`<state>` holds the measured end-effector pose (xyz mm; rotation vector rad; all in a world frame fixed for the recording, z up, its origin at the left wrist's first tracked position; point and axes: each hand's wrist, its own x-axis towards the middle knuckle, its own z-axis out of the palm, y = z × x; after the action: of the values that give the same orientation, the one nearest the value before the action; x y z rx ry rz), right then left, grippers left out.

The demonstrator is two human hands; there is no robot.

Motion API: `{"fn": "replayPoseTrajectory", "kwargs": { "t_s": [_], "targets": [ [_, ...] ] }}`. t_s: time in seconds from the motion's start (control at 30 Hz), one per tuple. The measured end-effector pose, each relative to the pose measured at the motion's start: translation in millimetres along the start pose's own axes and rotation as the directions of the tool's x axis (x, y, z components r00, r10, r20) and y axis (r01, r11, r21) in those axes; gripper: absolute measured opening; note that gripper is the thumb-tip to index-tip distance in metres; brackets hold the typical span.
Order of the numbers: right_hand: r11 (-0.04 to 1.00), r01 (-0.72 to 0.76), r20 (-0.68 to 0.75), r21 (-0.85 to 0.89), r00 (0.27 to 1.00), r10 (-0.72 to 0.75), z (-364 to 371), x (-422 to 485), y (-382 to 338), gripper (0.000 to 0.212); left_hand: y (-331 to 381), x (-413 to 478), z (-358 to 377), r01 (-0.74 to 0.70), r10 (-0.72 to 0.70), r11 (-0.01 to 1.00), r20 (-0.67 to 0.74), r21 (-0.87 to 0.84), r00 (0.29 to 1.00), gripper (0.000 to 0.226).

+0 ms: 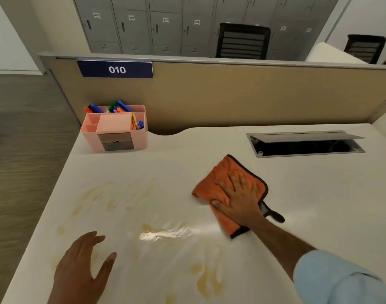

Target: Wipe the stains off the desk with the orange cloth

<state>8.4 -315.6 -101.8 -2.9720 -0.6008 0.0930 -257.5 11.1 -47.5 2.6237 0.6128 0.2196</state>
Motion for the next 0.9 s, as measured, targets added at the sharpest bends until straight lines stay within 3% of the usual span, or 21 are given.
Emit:
{"fn": "replayPoseTrajectory", "kwargs": {
  "t_s": [0.1,0.17,0.33,0.4,0.47,0.53,0.63,0.77,0.9],
  "targets": [
    [0.993,-0.118,0.068,0.025,0.991,0.116,-5,59,-11,0.08,10,6,11,-0.049,0.049,0.999,0.041,0.016,0.998,0.085],
    [0.991,-0.123,0.099,0.05,0.988,0.117,-3,92,-32,0.08,18,10,18,-0.071,0.07,0.997,0.044,0.012,0.997,0.087],
    [0.972,0.2,0.053,0.123,0.977,-0.208,10,62,-87,0.073,46,25,30,-0.128,0.128,0.992,0.106,-0.009,0.986,0.08],
    [0.93,0.329,-0.047,0.163,0.944,-0.325,19,11,-82,0.061,53,31,29,-0.122,0.125,0.992,0.119,-0.034,0.985,0.072],
    [0.914,0.374,-0.095,0.159,0.927,-0.363,27,-39,-57,0.051,59,35,27,-0.131,0.136,0.99,0.126,-0.045,0.983,0.079],
    [0.936,0.316,-0.079,0.153,0.948,-0.307,26,-67,-23,0.048,60,39,26,-0.137,0.142,0.99,0.138,-0.043,0.98,0.092],
    [0.984,0.118,-0.059,0.132,0.992,-0.111,14,-60,18,0.053,61,42,24,-0.119,0.127,0.991,0.145,-0.061,0.981,0.082],
    [0.987,-0.126,-0.051,0.103,0.99,0.132,-3,3,38,0.065,57,39,22,-0.11,0.119,0.992,0.143,-0.068,0.983,0.077],
    [0.96,-0.257,0.059,0.108,0.966,0.252,-17,89,34,0.073,46,33,23,-0.099,0.112,0.989,0.123,-0.107,0.986,0.094]
  ]
}}
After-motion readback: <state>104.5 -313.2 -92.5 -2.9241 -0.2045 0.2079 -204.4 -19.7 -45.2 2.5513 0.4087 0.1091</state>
